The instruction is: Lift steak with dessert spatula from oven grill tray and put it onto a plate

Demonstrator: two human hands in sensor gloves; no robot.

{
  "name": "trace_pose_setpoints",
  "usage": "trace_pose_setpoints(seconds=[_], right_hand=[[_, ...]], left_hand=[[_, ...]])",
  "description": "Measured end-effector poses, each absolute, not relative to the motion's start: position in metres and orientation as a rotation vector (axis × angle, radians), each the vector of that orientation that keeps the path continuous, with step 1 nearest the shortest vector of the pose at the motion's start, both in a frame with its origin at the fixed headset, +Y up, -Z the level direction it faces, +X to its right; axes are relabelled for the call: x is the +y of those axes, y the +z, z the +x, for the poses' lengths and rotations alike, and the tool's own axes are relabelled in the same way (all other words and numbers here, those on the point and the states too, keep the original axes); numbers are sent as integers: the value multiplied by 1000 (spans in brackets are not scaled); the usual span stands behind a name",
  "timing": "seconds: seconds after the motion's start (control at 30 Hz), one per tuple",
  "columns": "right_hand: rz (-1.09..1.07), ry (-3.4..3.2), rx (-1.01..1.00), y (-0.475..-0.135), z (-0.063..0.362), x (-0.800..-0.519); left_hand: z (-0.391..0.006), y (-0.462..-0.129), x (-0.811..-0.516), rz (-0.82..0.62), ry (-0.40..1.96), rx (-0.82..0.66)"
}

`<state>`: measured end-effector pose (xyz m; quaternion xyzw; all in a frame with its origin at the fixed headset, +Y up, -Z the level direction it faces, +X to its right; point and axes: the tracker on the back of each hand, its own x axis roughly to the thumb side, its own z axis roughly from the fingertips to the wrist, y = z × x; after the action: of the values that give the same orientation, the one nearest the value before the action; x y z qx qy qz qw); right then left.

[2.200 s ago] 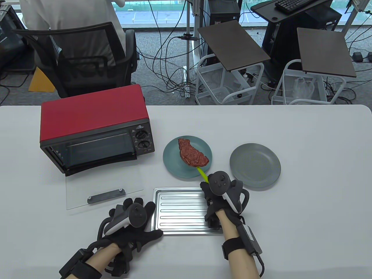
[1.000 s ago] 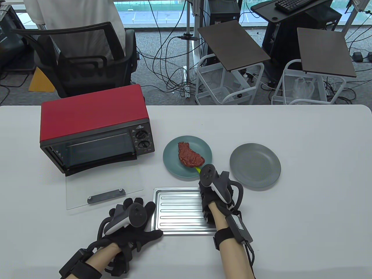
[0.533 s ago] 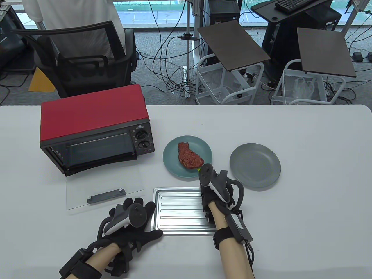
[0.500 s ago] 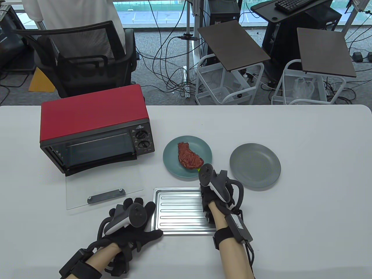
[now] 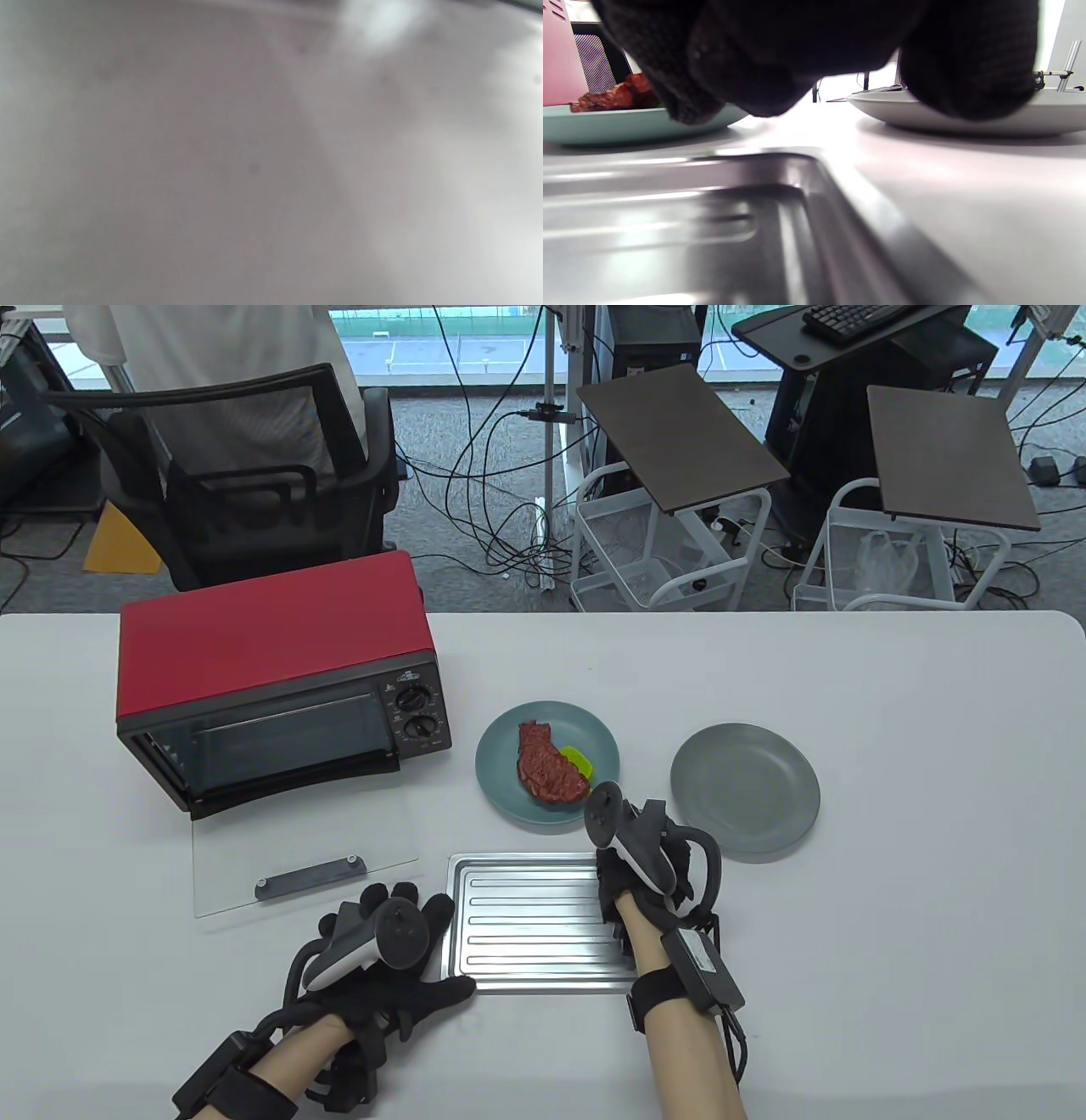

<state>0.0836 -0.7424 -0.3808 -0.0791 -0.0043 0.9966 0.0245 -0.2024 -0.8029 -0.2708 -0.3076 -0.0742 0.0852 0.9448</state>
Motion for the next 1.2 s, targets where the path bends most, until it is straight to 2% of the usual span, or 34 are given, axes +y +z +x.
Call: trace_pose_setpoints(seconds=[0.83, 1.03, 1.2], right_hand=[[-151, 3477, -275, -366, 107, -717], [-145, 3479, -346, -359, 113, -700], [-225, 3310, -392, -353, 125, -678]], left_hand=[[-202, -271, -803, -627, 174, -151], [-202, -271, -803, -627, 174, -151], [-202, -271, -803, -627, 174, -151]])
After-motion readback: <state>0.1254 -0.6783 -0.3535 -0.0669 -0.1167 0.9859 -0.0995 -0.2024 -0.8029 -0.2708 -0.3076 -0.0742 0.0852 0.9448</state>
